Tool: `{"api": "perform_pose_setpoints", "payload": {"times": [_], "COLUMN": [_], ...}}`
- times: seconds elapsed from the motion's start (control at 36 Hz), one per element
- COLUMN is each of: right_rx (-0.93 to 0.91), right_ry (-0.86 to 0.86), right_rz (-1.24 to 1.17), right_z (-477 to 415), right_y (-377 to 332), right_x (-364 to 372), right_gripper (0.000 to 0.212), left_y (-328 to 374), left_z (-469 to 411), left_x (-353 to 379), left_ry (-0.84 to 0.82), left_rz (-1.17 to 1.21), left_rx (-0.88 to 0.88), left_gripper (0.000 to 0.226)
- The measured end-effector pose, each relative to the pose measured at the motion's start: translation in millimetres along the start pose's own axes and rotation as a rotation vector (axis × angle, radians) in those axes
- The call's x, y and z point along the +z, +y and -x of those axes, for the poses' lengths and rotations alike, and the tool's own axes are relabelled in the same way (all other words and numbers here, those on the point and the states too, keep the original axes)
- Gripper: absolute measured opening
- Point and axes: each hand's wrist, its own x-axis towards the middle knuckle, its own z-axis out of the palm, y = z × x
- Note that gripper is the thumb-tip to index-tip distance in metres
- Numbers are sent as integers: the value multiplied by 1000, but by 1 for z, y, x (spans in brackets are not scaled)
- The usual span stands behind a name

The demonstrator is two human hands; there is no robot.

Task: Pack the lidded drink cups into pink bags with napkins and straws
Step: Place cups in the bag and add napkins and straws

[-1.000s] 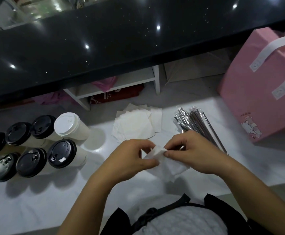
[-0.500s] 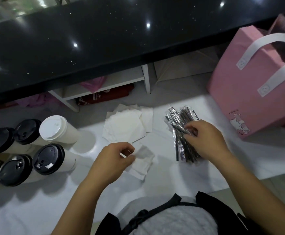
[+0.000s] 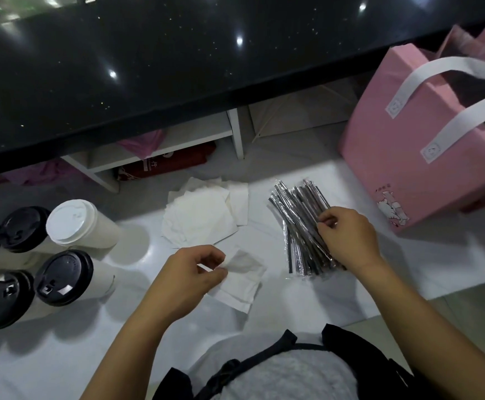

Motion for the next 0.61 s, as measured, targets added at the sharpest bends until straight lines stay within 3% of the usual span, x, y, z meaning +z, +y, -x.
{"api": "perform_pose_setpoints", "payload": {"times": [0.33, 0.61], "right_rx": [48, 95], "right_ry": [-75, -30], "right_rz": [163, -181], "right_z": [-12, -3], "right_y": [-9, -5], "right_x": [14, -3], "right_gripper": [3, 14], "left_y": [-1, 3], "left_z": [4, 6], "left_x": [-1, 1], "left_ry": [10, 20], "left_rz": [27, 165], "left_rx": [-6, -15], "left_gripper": [9, 7]}}
